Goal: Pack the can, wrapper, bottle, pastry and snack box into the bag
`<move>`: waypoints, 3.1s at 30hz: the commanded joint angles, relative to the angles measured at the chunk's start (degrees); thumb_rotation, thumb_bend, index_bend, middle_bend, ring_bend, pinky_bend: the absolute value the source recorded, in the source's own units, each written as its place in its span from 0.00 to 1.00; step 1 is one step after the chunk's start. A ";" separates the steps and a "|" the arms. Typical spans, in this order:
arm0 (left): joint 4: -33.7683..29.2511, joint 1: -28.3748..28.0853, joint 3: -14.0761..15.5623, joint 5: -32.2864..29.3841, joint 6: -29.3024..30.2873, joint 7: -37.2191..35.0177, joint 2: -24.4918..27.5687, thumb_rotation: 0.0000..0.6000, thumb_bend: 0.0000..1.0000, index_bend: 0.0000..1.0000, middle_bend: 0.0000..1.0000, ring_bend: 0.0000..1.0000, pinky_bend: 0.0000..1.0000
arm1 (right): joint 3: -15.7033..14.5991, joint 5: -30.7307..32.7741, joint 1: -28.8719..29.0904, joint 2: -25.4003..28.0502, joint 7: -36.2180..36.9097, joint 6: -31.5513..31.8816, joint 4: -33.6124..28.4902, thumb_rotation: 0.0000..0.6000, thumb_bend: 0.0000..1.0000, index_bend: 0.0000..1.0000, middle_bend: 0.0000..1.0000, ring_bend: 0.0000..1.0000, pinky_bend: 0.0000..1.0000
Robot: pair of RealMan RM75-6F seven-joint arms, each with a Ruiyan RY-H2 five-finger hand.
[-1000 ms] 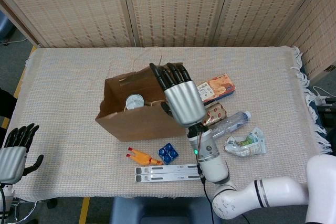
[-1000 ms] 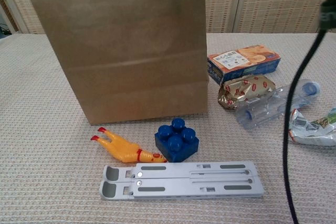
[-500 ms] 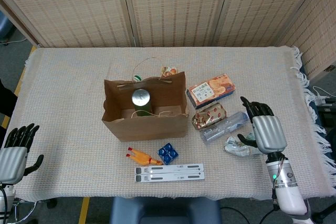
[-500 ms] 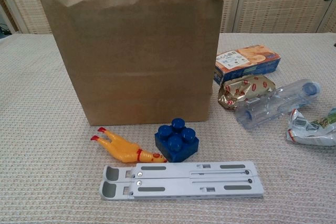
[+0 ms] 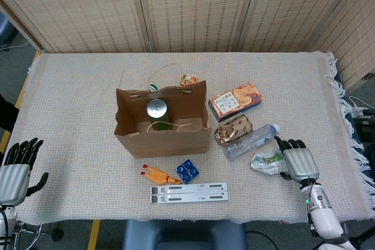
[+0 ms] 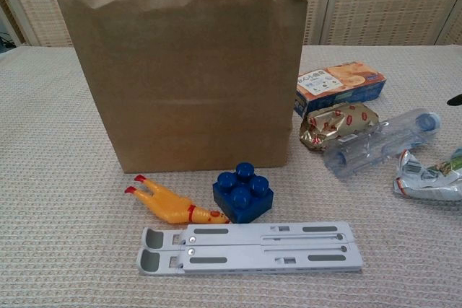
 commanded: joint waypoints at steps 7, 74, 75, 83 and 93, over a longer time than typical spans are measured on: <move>-0.01 -0.23 0.02 -0.02 -0.56 -0.65 0.32 1.00 0.36 0.00 0.00 0.00 0.00 | 0.64 5.94 2.73 -7.06 -9.72 -3.14 4.51 1.00 0.09 0.05 0.19 0.12 0.14; 0.72 -0.45 0.28 0.62 -0.97 -2.69 0.77 1.00 0.36 0.00 0.00 0.00 0.00 | 31.89 18.36 44.55 -27.06 -27.61 11.49 5.64 1.00 0.05 0.00 0.12 0.08 0.29; 0.73 -0.45 0.28 0.59 -0.96 -2.63 0.74 1.00 0.36 0.00 0.00 0.00 0.00 | 32.02 18.31 44.18 -26.42 -27.55 11.88 4.67 1.00 0.05 0.00 0.12 0.07 0.28; 0.52 -0.33 0.21 0.38 -0.70 -1.92 0.55 1.00 0.36 0.00 0.00 0.00 0.00 | 31.60 14.66 37.70 -16.13 -25.44 15.83 -8.92 1.00 0.05 0.00 0.11 0.07 0.27; 0.00 -0.24 -0.01 0.00 -0.25 0.18 0.03 1.00 0.36 0.00 0.00 0.00 0.00 | 29.50 14.95 26.97 -2.48 -16.62 14.90 -17.22 1.00 0.05 0.00 0.11 0.07 0.26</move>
